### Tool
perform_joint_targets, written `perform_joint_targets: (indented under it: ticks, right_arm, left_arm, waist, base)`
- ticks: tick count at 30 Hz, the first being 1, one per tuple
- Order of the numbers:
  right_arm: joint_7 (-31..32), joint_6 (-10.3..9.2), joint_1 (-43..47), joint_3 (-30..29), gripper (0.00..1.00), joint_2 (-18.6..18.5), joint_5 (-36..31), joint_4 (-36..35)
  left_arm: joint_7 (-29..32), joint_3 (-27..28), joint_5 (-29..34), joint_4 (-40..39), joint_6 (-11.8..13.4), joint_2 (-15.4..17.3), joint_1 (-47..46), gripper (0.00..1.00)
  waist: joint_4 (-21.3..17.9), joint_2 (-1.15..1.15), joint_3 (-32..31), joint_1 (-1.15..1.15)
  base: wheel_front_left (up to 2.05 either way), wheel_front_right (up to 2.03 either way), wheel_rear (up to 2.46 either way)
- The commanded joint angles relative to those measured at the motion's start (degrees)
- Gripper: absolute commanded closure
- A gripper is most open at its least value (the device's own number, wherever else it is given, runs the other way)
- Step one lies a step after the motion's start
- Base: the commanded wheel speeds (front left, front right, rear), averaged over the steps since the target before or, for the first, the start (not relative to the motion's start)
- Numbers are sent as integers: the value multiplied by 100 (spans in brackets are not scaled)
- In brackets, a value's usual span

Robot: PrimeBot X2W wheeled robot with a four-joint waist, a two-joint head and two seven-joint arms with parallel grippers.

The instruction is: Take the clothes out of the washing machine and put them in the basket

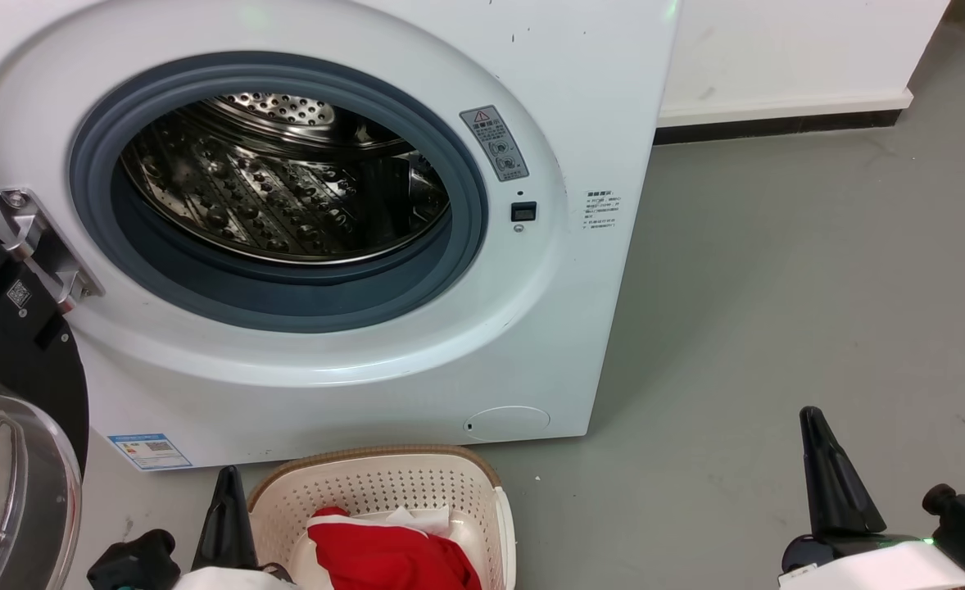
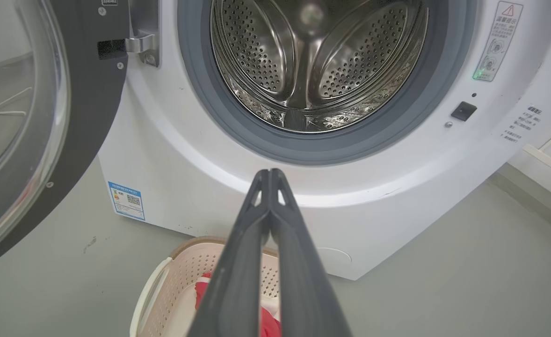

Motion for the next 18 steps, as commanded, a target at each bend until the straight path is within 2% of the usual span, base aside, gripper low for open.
perform_joint_targets:
  ticks: [1,18]
  right_arm:
    - [37,0,-164,-14,100,-54,276,-28]
    - [350,-1,-419,-76,100,-122,1942,298]
  left_arm:
    - [47,0,-256,-38,-55,67,-169,100]
    - [367,34,-1937,199,-347,125,-443,100]
  waist:
    - [6,0,-3,0]
    - [81,0,-36,0]
  base:
    - [0,0,0]
    - [0,0,0]
